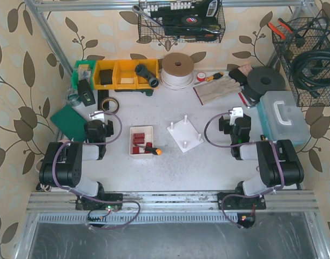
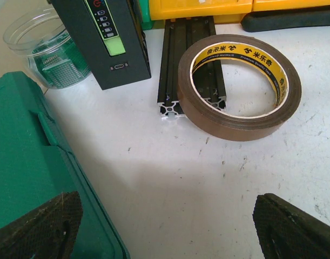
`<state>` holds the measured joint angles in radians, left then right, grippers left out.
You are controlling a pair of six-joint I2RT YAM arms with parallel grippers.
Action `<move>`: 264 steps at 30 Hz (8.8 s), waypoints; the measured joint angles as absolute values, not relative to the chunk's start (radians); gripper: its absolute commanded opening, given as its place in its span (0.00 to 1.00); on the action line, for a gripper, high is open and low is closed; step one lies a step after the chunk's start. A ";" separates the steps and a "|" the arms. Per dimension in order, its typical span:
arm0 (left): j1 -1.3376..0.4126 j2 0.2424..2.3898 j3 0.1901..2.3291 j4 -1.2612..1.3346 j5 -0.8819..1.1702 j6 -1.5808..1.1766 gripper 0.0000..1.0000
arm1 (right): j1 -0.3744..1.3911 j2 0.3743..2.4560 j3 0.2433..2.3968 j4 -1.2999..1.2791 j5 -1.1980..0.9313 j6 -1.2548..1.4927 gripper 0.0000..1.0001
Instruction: Install the large spring
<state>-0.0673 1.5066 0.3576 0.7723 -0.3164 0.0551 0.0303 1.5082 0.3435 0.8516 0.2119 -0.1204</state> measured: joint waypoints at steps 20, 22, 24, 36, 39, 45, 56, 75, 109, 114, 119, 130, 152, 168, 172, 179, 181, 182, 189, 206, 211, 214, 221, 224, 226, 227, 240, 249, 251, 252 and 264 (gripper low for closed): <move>-0.067 1.507 0.356 0.772 -0.316 0.055 0.89 | 0.030 1.508 0.344 0.850 0.212 -0.120 1.00; -0.067 1.507 0.356 0.772 -0.316 0.055 0.89 | 0.030 1.508 0.344 0.849 0.212 -0.120 1.00; -0.067 1.507 0.356 0.772 -0.316 0.055 0.89 | 0.030 1.508 0.344 0.849 0.212 -0.120 1.00; -0.078 1.507 0.331 0.804 -0.322 0.060 0.89 | 0.030 1.508 0.344 0.849 0.212 -0.120 1.00; -0.088 1.506 0.309 0.818 -0.333 0.070 0.89 | 0.030 1.508 0.344 0.849 0.212 -0.120 1.00; -0.093 1.486 0.300 0.825 -0.373 0.073 0.89 | 0.030 1.508 0.344 0.849 0.212 -0.120 1.00; -0.093 1.404 0.552 0.399 -0.490 0.007 0.89 | 0.041 1.491 0.345 0.829 0.213 -0.124 1.00; -0.093 1.216 1.169 -0.787 -0.363 -0.500 0.89 | 0.089 1.066 0.862 -0.231 0.210 0.338 0.76; -0.938 1.087 0.868 -0.660 -0.081 -1.787 0.75 | 0.741 0.878 0.604 -0.340 0.536 0.897 0.99; -0.969 1.112 0.862 -0.614 -0.130 -1.863 0.76 | 0.741 0.879 0.604 -0.336 0.536 0.892 0.99; -0.969 1.116 0.823 -0.542 -0.129 -1.895 0.77 | 0.741 0.879 0.604 -0.321 0.535 0.890 0.99; -0.969 1.155 0.735 -0.418 -0.127 -1.928 0.76 | 0.746 0.881 0.604 -0.308 0.535 0.885 0.97; -0.949 1.195 0.764 -0.406 -0.097 -1.908 0.61 | 0.778 0.926 0.604 -0.289 0.547 0.862 0.96; -0.941 1.252 0.773 -0.410 -0.095 -1.882 0.51 | 0.786 0.949 0.604 -0.287 0.553 0.844 0.96; -0.941 1.274 0.789 -0.410 -0.092 -1.863 0.42 | 0.790 0.949 0.604 -0.287 0.558 0.844 0.97; -0.941 1.314 0.825 -0.448 -0.075 -1.850 0.33 | 0.791 0.949 0.604 -0.287 0.562 0.844 0.97; -0.941 1.316 0.828 -0.461 -0.075 -1.841 0.29 | 0.791 0.949 0.604 -0.287 0.562 0.844 0.97; -0.941 1.316 0.829 -0.464 -0.075 -1.835 0.27 | 0.791 0.949 0.604 -0.287 0.562 0.844 0.97; -0.941 1.315 0.834 -0.494 -0.075 -1.831 0.22 | 0.791 0.937 0.604 -0.286 0.566 0.844 0.97; -0.944 1.312 0.900 -0.564 -0.068 -1.826 0.00 | 0.791 0.937 0.604 -0.287 0.569 0.844 0.97; -0.944 1.307 0.958 -0.609 -0.074 -1.782 0.00 | 0.791 0.937 0.604 -0.287 0.569 0.844 0.97; -0.945 1.307 1.000 -0.633 -0.076 -1.758 0.00 | 0.791 0.937 0.604 -0.287 0.569 0.844 0.97; -0.947 1.288 1.039 -0.684 -0.079 -1.731 0.00 | 0.792 0.941 0.604 -0.287 0.569 0.842 0.97; -0.951 1.282 1.075 -0.728 -0.092 -1.710 0.00 | 0.793 0.945 0.604 -0.288 0.569 0.840 0.97; -0.951 1.282 1.114 -0.757 -0.106 -1.690 0.00 | 0.796 0.945 0.604 -0.288 0.569 0.841 0.97; -0.951 1.282 1.135 -0.767 -0.113 -1.676 0.00 | 0.797 0.945 0.604 -0.288 0.569 0.841 0.97; -0.769 1.345 1.306 -0.857 -0.149 -1.502 0.00 | 0.806 0.945 0.604 -0.288 0.570 0.839 0.97; -0.576 1.497 1.528 -0.881 -0.116 -1.341 0.00 | 0.810 0.945 0.604 -0.287 0.577 0.832 0.98; -0.538 1.535 1.539 -0.882 -0.096 -1.322 0.00 | 0.810 0.945 0.604 -0.286 0.577 0.831 0.98; -0.521 1.557 1.545 -0.882 -0.090 -1.314 0.00 | 0.810 0.945 0.604 -0.286 0.577 0.829 0.98; -0.422 1.759 1.617 -0.834 -0.070 -1.293 0.00 | 0.810 0.970 0.611 -0.276 0.576 0.799 0.99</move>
<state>-0.4221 1.7592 1.6169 -0.8341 -0.0704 -1.2926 0.8097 0.9699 0.6113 -0.2764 0.5762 0.7994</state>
